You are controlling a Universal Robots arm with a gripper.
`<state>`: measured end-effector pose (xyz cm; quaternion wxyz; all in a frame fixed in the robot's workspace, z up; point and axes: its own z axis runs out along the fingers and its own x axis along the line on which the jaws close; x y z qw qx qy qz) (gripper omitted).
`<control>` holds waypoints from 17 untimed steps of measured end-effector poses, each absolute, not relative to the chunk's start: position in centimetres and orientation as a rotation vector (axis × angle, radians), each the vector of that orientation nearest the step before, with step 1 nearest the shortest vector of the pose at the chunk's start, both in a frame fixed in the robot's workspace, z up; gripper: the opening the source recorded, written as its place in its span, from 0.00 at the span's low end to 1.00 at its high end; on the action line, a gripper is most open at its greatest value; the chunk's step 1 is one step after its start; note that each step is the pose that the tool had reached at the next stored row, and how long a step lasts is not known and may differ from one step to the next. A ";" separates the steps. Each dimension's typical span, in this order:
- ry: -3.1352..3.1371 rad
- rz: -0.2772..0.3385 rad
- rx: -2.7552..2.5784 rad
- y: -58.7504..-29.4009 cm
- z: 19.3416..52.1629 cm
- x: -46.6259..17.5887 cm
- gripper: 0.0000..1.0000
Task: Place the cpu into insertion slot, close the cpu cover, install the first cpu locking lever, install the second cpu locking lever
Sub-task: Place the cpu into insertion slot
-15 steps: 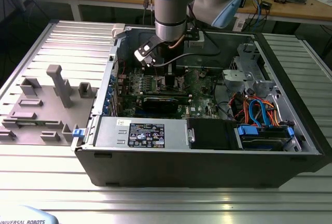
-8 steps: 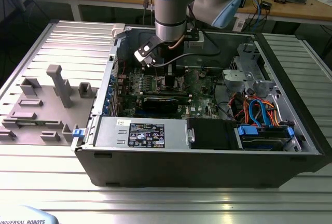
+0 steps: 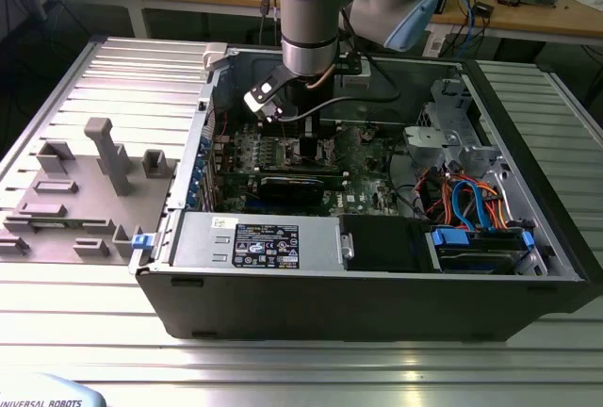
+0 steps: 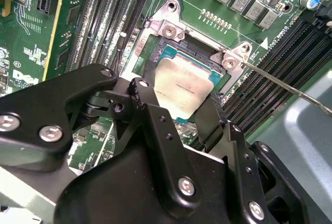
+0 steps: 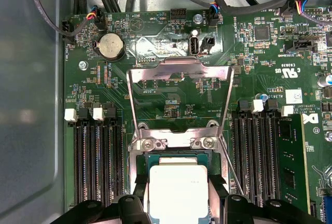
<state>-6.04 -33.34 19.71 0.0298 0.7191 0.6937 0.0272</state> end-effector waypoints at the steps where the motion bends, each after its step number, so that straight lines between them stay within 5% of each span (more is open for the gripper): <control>1: 2.139 0.084 2.217 -33.3 19.7 -6.0 0.54; 17: 2.139 0.084 2.217 -33.3 19.7 -6.0 0.54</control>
